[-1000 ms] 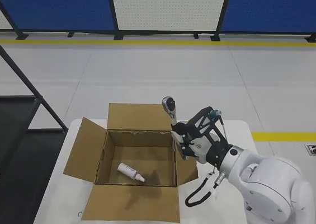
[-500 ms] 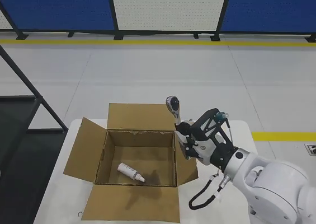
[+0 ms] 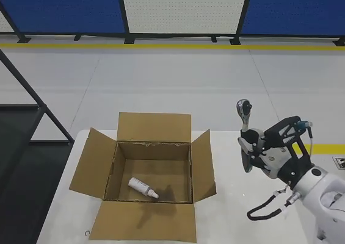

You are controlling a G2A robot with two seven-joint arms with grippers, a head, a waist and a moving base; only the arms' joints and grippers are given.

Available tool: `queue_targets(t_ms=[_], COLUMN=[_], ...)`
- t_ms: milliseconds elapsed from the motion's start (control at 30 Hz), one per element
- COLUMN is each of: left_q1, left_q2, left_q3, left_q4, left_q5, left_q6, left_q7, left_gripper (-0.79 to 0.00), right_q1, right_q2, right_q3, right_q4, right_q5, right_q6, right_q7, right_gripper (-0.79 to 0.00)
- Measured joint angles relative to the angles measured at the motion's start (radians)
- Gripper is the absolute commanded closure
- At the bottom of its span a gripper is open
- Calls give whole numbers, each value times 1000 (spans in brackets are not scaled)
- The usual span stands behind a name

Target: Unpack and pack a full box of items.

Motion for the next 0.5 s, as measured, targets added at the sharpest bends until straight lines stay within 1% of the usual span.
queue_targets(t_ms=[167, 267, 500], left_q1=[0, 0, 0], left_q2=[0, 0, 0], left_q3=[0, 0, 0], left_q4=[0, 0, 0], left_q5=[0, 0, 0], left_q6=[0, 0, 0], left_q7=[0, 0, 0], left_gripper=[-785, -785, -785], right_q1=[-13, -13, -12], right_q2=[14, 19, 19], right_q3=[41, 44, 43], right_q4=[18, 22, 22], right_q5=[-12, -41, -39], right_q6=[18, 22, 22], right_q7=[2, 11, 11], right_gripper=[0, 0, 0])
